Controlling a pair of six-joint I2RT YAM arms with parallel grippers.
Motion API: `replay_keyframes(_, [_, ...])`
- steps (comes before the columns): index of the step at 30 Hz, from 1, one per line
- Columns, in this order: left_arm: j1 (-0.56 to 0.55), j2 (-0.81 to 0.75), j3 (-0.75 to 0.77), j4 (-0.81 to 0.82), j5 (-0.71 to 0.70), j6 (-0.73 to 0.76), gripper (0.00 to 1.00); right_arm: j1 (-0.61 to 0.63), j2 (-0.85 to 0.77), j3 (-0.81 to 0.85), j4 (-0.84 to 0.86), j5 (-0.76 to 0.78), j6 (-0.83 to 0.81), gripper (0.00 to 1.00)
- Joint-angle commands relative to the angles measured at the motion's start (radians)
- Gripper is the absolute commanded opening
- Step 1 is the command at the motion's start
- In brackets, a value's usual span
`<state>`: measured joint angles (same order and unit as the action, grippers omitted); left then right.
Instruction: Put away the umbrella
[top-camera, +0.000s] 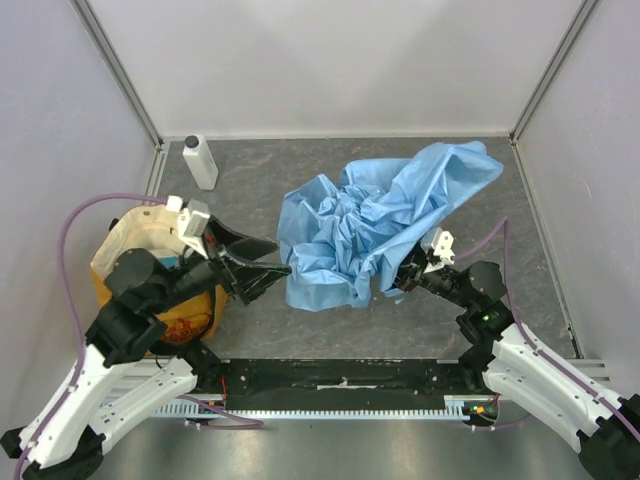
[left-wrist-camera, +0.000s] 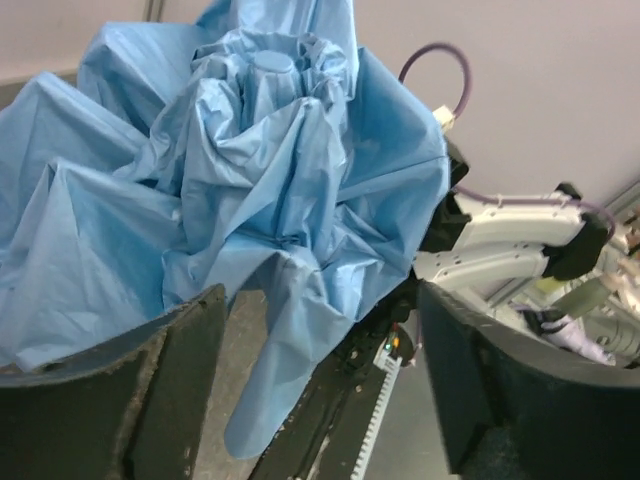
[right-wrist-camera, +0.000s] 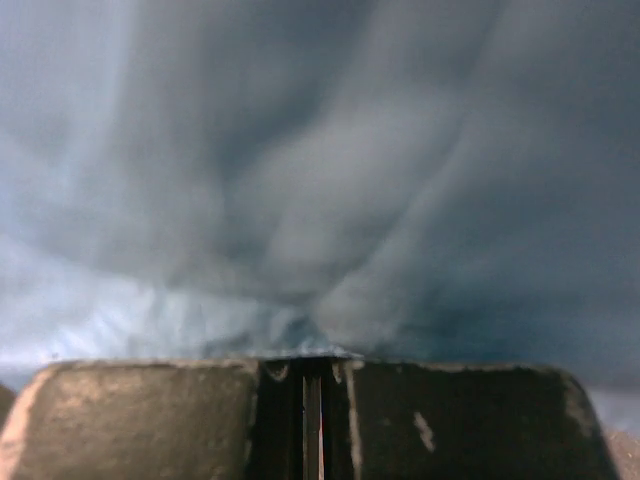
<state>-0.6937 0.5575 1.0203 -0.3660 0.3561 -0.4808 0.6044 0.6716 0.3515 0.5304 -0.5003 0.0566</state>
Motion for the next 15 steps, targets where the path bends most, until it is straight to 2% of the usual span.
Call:
replay_keyframes(1, [-0.004,0.038,-0.135,0.195,0.105,-0.113,0.66,-0.002,-0.029,-0.003,0.151,0.049,0.049,0.0])
replay_keyframes(4, [-0.003,0.077,-0.146,0.239,0.087,-0.098,0.38,-0.002,-0.029,-0.003,0.149,0.04,0.052,0.0])
replay_keyframes(5, [-0.004,0.096,-0.138,0.243,0.095,-0.094,0.32,-0.002,-0.03,-0.002,0.146,0.034,0.054,0.0])
replay_keyframes(9, [-0.003,0.16,-0.137,0.309,0.158,-0.122,0.27,-0.002,-0.03,0.0,0.141,0.023,0.055,0.0])
replay_keyframes(12, [-0.004,0.199,-0.134,0.363,0.167,-0.127,0.23,-0.003,-0.012,0.001,0.155,-0.065,0.055,0.0])
replay_keyframes(15, [-0.003,0.269,-0.109,0.475,0.24,-0.159,0.18,-0.002,0.025,0.009,0.166,-0.174,0.037,0.0])
